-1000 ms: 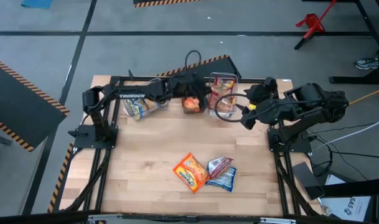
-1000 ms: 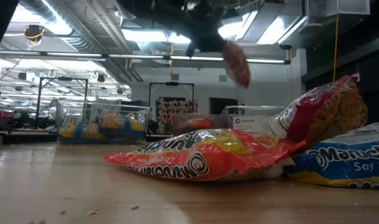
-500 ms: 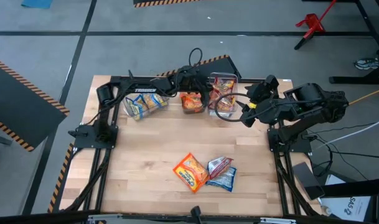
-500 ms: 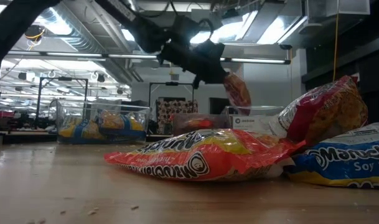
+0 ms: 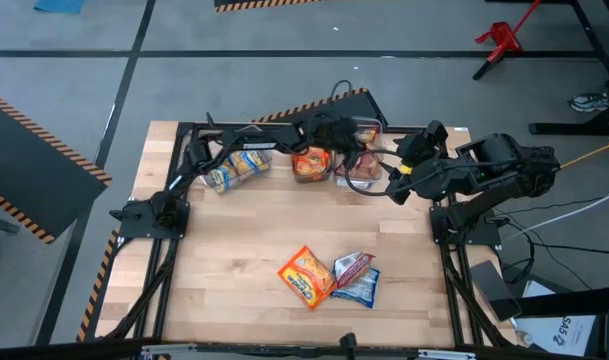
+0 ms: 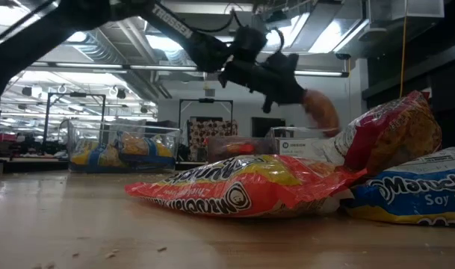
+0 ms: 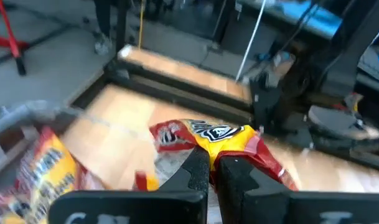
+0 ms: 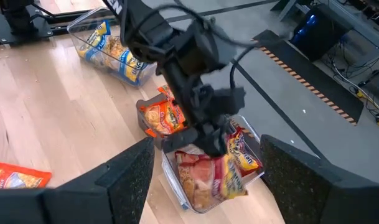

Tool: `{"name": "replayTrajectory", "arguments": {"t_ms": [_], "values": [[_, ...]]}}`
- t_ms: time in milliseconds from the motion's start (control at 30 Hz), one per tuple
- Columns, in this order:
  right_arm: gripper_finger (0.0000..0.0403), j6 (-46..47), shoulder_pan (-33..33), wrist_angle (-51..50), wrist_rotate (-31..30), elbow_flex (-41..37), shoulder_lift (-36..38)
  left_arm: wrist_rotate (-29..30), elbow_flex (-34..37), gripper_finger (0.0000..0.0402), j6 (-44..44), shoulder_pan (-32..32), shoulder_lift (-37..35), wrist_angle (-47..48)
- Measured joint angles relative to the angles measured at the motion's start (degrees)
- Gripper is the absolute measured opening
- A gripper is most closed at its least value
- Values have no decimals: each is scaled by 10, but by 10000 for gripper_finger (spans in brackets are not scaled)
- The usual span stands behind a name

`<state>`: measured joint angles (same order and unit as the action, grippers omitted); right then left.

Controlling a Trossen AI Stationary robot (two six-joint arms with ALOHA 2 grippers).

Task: Sort Maruchan noodles
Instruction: Put the red noodle pack into the right transparent bin

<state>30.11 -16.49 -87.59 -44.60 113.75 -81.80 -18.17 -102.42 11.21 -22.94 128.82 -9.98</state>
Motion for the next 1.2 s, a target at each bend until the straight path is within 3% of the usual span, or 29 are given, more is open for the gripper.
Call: {"name": "replayTrajectory", "arguments": {"t_ms": [667, 933, 1200], "values": [[278, -10, 0, 0, -17, 0, 0, 95, 1, 19, 15, 0, 6, 194], [278, -21, 0, 0, -38, 0, 0, 102, 0, 17, 4, 1, 3, 246], [278, -21, 0, 0, -39, 0, 0, 118, 1, 66, -26, -2, 5, 299]]}}
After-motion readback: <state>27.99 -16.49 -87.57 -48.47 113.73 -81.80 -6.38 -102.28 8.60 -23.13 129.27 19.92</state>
